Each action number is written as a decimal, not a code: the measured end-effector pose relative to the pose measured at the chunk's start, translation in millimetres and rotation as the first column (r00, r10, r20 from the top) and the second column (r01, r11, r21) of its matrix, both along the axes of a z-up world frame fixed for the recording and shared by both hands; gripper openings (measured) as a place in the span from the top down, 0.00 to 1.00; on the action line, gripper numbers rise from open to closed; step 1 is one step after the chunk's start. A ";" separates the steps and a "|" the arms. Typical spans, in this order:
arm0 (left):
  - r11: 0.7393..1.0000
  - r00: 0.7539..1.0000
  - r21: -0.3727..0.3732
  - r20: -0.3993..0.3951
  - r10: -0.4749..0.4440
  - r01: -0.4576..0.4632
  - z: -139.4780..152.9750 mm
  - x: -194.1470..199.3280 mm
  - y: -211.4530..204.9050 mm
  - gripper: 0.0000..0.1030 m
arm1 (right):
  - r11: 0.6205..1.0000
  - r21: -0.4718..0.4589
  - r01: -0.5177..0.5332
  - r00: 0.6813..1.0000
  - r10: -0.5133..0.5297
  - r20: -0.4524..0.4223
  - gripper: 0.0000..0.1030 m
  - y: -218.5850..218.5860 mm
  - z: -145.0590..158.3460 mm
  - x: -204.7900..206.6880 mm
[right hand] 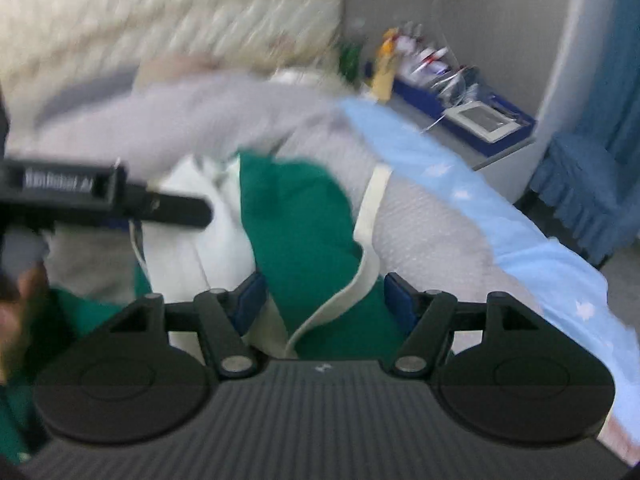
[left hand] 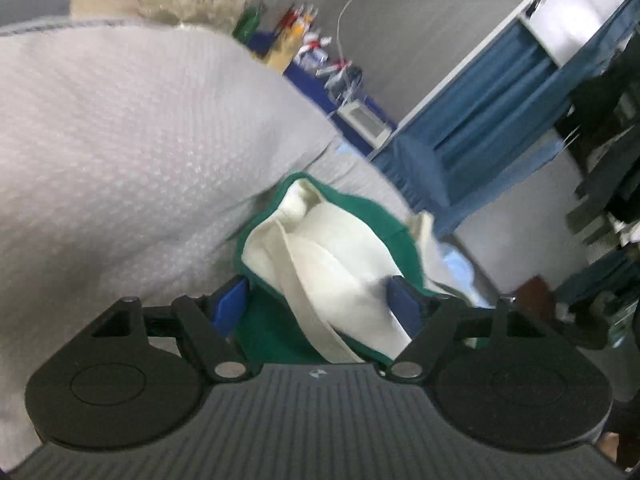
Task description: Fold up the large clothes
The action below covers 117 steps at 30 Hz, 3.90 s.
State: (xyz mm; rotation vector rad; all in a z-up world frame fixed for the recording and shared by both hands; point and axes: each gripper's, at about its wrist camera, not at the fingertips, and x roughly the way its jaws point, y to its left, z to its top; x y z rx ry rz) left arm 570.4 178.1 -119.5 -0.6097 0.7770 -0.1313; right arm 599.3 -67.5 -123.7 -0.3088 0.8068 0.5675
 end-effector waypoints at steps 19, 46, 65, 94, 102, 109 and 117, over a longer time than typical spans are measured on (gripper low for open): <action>0.959 0.968 0.262 0.195 -0.161 0.107 119.3 -57.4 -40.6 0.85 | 0.967 0.187 0.174 0.968 -0.203 0.148 0.84 -59.7 87.9 -83.6; 0.899 0.930 0.414 0.255 -0.264 0.142 51.6 -413.8 -134.6 0.84 | 0.897 0.262 0.356 0.934 -0.350 -0.068 0.81 -137.5 32.0 -377.2; 0.993 0.896 0.030 0.428 -0.117 0.115 65.4 -433.9 -70.2 0.23 | 0.712 0.616 0.335 0.931 -0.349 -0.104 0.27 -180.6 71.7 -380.3; 0.944 0.861 0.165 0.388 -0.328 0.286 72.4 -458.5 -110.0 0.94 | 0.861 0.495 0.115 0.980 -0.181 0.088 0.83 -137.0 93.1 -427.2; 0.933 0.910 0.174 0.226 -0.348 0.314 61.6 -513.5 -119.8 0.94 | 0.919 0.351 0.181 0.983 -0.181 -0.035 0.84 -130.6 82.0 -478.6; 0.915 0.940 0.219 -0.026 -0.341 0.338 17.2 -507.6 -142.2 0.94 | 0.944 0.210 0.256 0.950 -0.206 -0.233 0.82 -117.3 35.5 -478.3; 0.917 0.941 0.219 -0.015 -0.338 0.333 16.6 -507.1 -144.5 0.94 | 0.937 0.163 0.308 0.921 -0.251 -0.299 0.79 -115.6 16.1 -465.0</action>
